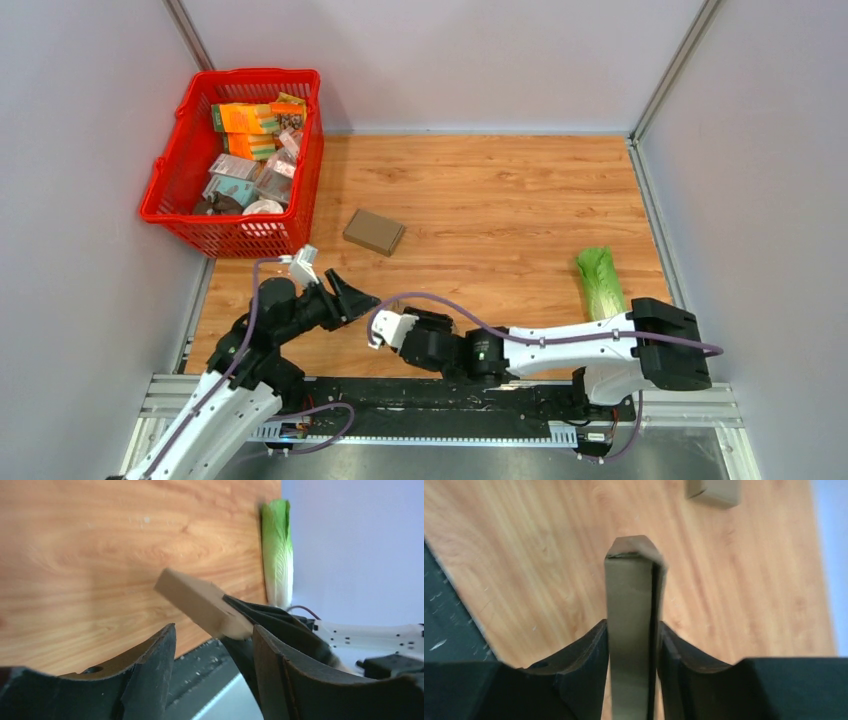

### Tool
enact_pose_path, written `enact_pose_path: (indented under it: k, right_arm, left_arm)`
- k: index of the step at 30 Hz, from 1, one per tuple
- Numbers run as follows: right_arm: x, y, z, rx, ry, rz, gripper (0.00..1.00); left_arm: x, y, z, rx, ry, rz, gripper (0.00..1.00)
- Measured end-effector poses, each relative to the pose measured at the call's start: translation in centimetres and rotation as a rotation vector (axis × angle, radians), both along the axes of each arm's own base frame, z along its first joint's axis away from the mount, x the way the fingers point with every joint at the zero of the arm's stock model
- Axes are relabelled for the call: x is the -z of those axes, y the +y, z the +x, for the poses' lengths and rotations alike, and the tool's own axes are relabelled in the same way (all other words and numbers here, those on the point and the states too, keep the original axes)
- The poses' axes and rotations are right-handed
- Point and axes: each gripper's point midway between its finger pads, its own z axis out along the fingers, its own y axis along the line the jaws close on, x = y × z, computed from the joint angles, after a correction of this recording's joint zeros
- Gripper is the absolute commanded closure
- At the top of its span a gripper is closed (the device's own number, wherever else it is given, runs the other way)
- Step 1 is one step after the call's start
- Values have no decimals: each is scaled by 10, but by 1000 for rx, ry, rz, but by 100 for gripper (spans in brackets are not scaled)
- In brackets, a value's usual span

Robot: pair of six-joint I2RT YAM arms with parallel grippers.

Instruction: Fold the paper box

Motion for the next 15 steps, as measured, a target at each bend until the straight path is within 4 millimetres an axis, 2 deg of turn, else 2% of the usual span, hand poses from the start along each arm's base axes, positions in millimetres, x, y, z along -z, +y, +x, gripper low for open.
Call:
enact_pose_path:
  k: [3,5,7,10,13,15]
  right_arm:
    - [10,-6,2,6,175,-49,54]
    - [17,-10,8,41,294,-83,53]
    - [23,-11,10,73,408,-108,52]
    - [36,-16,11,116,547,-134,49]
    - [49,-26,5,147,641,-163,40]
    - [52,-30,1,160,679,-165,35]
  left_arm:
    - [-23,19,-4,-28,-150,60,42]
    - [-27,26,-7,-31,-211,88,44]
    - [-19,26,-8,-13,-213,114,47]
    - [7,22,-8,29,-156,156,51]
    - [30,17,-7,74,-88,199,50]
    - [36,14,-5,98,-75,218,47]
